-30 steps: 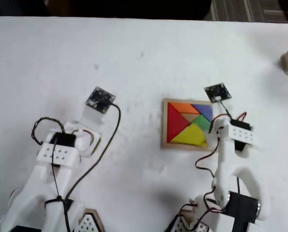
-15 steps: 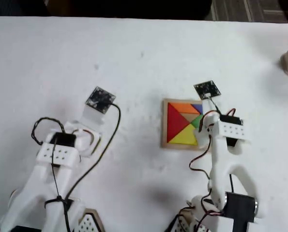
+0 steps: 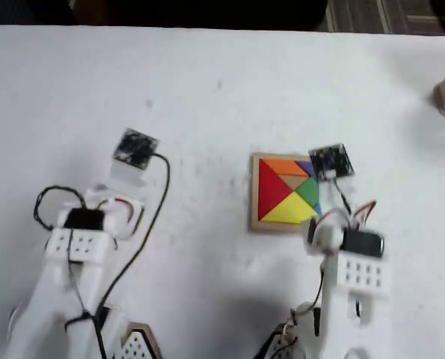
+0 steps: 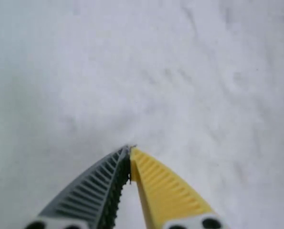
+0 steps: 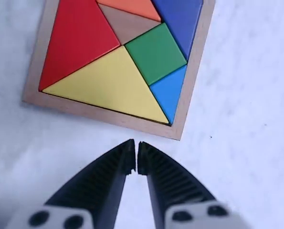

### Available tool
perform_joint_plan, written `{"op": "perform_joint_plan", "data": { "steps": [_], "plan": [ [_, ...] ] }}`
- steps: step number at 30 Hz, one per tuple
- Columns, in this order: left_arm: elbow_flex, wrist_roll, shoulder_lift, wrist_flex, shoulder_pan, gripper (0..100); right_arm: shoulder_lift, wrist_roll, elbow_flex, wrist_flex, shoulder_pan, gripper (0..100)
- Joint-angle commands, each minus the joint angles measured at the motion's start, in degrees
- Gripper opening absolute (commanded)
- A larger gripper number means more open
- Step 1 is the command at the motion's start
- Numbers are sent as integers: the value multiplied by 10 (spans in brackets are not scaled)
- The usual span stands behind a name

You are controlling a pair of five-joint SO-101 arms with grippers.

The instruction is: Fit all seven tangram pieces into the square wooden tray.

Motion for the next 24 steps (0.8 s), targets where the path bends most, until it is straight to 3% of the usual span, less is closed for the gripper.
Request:
{"op": "perform_joint_plan", "data": {
  "steps": [1,6,11,13,16,20,24],
  "plan": [
    [31,28,-92,-12,-16,24,-127,1,62,3,-3,17],
    [113,25,-237,4,-38,23,-230,-4,159,19,-50,17],
    [161,-7,-377,104,-67,23,-307,-7,212,90,-124,17],
    [178,-14,-433,146,-86,23,-340,-41,223,93,-135,17],
    [221,-15,-518,185,-90,23,-390,-92,251,95,-121,17],
    [244,-15,-630,265,-94,23,-449,-105,291,100,-87,17],
    [251,-18,-619,281,-94,23,-446,-105,293,100,-11,17]
  ]
}}
